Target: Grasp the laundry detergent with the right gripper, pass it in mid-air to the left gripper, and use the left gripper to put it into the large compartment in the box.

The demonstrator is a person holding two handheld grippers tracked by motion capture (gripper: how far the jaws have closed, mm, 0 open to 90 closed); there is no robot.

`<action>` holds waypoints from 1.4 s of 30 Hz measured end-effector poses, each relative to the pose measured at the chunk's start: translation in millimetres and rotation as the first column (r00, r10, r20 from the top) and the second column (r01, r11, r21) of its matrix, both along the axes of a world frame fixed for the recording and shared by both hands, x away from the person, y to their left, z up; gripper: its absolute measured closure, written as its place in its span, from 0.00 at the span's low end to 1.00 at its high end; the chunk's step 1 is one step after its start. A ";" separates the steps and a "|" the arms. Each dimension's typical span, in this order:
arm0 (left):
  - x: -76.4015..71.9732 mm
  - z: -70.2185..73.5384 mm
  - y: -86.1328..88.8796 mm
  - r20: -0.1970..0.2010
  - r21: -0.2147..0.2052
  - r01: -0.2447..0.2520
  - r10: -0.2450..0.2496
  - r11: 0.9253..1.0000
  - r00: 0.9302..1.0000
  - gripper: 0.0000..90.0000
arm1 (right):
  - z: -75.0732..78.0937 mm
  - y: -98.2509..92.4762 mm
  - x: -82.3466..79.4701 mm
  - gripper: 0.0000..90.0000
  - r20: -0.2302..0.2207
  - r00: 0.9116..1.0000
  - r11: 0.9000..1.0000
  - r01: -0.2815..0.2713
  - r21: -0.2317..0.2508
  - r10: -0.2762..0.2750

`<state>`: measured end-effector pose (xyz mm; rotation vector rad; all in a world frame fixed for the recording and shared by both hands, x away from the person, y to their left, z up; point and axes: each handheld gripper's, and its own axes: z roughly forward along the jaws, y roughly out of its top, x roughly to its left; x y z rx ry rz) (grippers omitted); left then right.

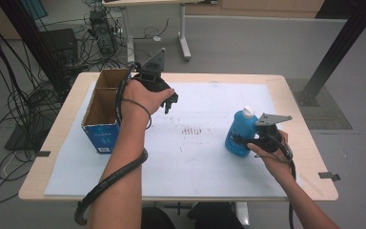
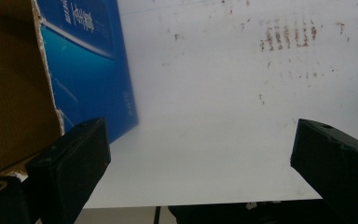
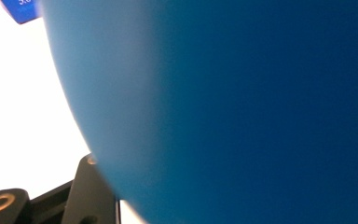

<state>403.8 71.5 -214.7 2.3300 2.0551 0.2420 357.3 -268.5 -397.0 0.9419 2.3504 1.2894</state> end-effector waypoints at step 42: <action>20.2 101.5 12.6 0.036 0.010 0.599 -0.598 0.801 0.800 0.05 | 132.4 106.7 69.4 0.49 -0.158 0.941 0.952 -0.305 -0.021 0.298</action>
